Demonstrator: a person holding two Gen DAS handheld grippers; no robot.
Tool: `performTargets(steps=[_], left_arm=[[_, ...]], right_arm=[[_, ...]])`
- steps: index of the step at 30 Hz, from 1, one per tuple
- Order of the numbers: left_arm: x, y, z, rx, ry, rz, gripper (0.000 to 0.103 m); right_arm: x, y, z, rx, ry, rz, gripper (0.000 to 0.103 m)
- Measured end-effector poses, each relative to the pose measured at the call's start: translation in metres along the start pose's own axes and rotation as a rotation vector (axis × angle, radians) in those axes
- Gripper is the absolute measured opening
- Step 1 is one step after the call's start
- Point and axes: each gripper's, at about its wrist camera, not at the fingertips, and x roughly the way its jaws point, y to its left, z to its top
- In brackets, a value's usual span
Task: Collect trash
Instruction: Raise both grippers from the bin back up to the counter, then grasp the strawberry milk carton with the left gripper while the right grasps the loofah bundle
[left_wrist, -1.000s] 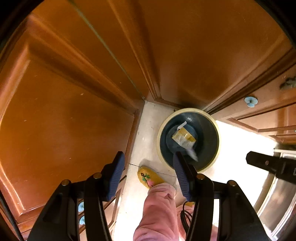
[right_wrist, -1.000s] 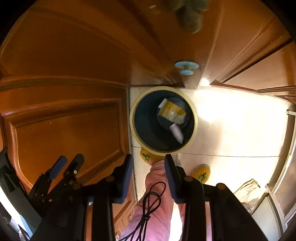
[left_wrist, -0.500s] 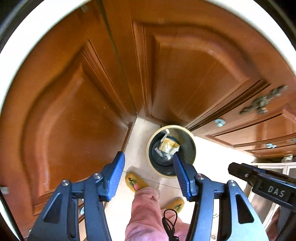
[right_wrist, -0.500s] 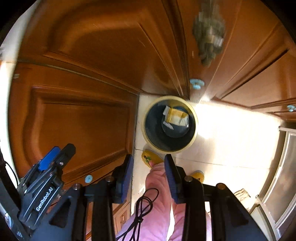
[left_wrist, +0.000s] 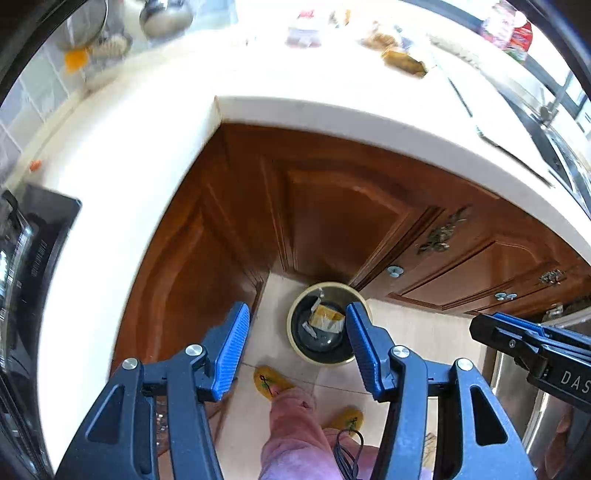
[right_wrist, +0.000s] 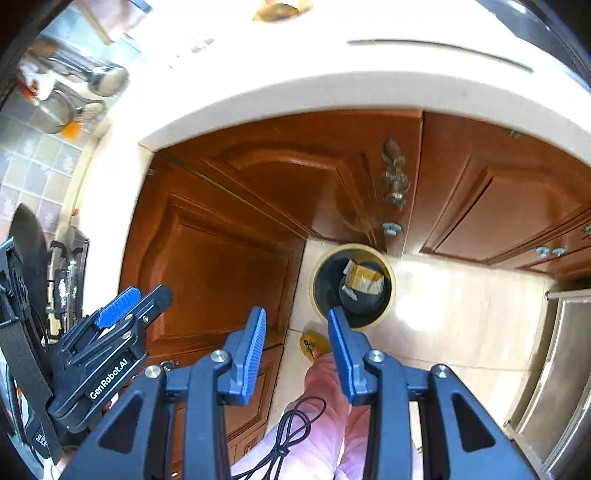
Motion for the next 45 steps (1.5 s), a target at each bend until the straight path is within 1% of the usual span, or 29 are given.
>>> performTargets(steps=[1, 5, 10, 11, 13, 17, 21, 26, 30, 32, 34, 39, 41, 45], left_arm=[[-0.004, -0.004, 0.000, 0.008, -0.011, 0.004, 0.054], [-0.038, -0.018, 0.006, 0.039, -0.067, 0.013, 0.060], [-0.066, -0.032, 0.015, 0.067, -0.143, 0.014, 0.064], [-0.068, -0.033, 0.016, 0.071, -0.153, 0.015, 0.066], [-0.075, -0.036, 0.021, 0.082, -0.178, 0.025, 0.069], [-0.082, -0.042, 0.038, 0.098, -0.202, 0.024, 0.069], [-0.092, -0.041, 0.061, 0.098, -0.249, 0.008, 0.069], [-0.098, -0.038, 0.103, 0.099, -0.313, 0.006, 0.077], [-0.097, -0.031, 0.139, 0.109, -0.361, 0.026, 0.079], [-0.093, -0.025, 0.160, 0.110, -0.384, 0.033, 0.085], [-0.088, -0.020, 0.181, 0.104, -0.397, 0.032, 0.089], [-0.063, -0.009, 0.237, 0.103, -0.399, 0.015, 0.090], [-0.048, -0.007, 0.259, 0.115, -0.394, 0.007, 0.090], [-0.019, -0.007, 0.290, 0.131, -0.385, 0.011, 0.090]], right_arm=[[-0.007, 0.001, -0.002, -0.008, -0.015, 0.000, 0.035], [-0.037, 0.000, -0.006, -0.016, -0.062, 0.005, 0.035], [-0.067, -0.004, 0.002, -0.023, -0.123, 0.006, 0.035], [-0.074, -0.004, 0.004, -0.026, -0.136, 0.008, 0.035], [-0.086, -0.005, 0.007, -0.030, -0.160, 0.012, 0.035], [-0.104, -0.010, 0.020, -0.019, -0.207, 0.014, 0.035], [-0.119, -0.015, 0.037, -0.005, -0.240, 0.015, 0.035], [-0.132, -0.013, 0.070, 0.001, -0.280, -0.002, 0.035], [-0.143, -0.006, 0.105, 0.011, -0.317, -0.018, 0.036], [-0.148, -0.001, 0.124, 0.012, -0.335, -0.026, 0.037], [-0.151, 0.007, 0.144, 0.015, -0.354, -0.043, 0.041], [-0.155, 0.025, 0.197, 0.039, -0.381, -0.074, 0.045], [-0.150, 0.028, 0.215, 0.066, -0.376, -0.070, 0.045], [-0.133, 0.028, 0.248, 0.127, -0.336, -0.046, 0.046]])
